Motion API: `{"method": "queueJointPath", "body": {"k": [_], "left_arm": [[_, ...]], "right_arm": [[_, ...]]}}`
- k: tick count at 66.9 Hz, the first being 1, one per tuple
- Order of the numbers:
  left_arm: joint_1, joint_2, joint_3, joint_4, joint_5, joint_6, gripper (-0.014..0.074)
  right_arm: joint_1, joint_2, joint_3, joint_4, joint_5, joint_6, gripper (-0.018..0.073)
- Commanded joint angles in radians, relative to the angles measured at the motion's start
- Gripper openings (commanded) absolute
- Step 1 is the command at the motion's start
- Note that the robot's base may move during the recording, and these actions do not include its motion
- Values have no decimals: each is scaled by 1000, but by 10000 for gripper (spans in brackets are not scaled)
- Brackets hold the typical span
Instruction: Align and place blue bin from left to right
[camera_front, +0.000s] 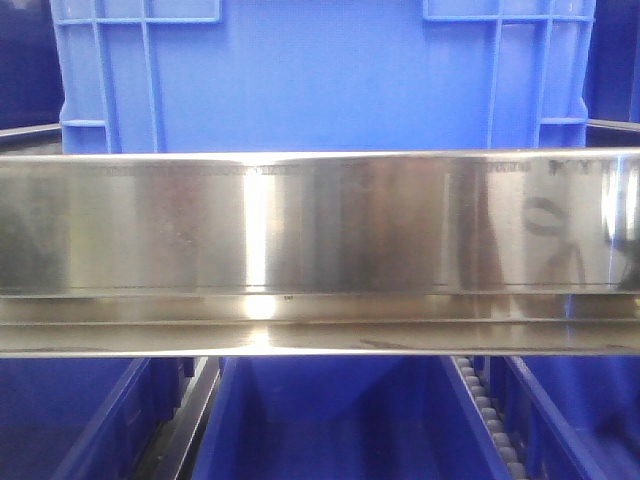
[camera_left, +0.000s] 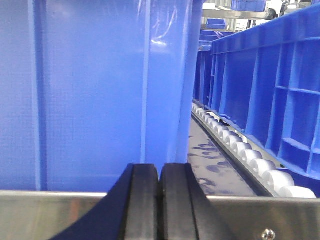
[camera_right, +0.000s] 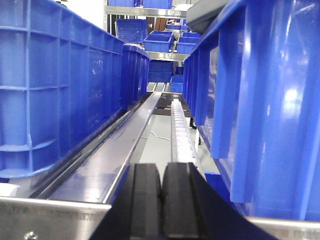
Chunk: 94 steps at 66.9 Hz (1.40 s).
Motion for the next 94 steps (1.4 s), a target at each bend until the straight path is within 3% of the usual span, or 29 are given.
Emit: {"method": "queueJointPath", "body": {"k": [1, 44, 62, 68, 76, 94], "left_arm": [[-3, -3, -4, 1, -16, 3, -111], [-3, -3, -4, 1, -27, 3, -111], [-3, -3, -23, 1, -84, 3, -111], [-3, -3, -94, 1, -8, 3, -111], [-3, -3, -219, 1, 139, 3, -111], [-3, 128, -483, 1, 295, 3, -111]], "right_arm": [[3, -4, -1, 1, -21, -3, -81], [3, -4, -1, 1, -21, -3, -81], [3, -4, -1, 1, -138, -9, -81], [3, -4, -12, 1, -122, -5, -81], [3, -4, -144, 1, 49, 1, -81], [3, 78, -426, 1, 255, 1, -81]]}}
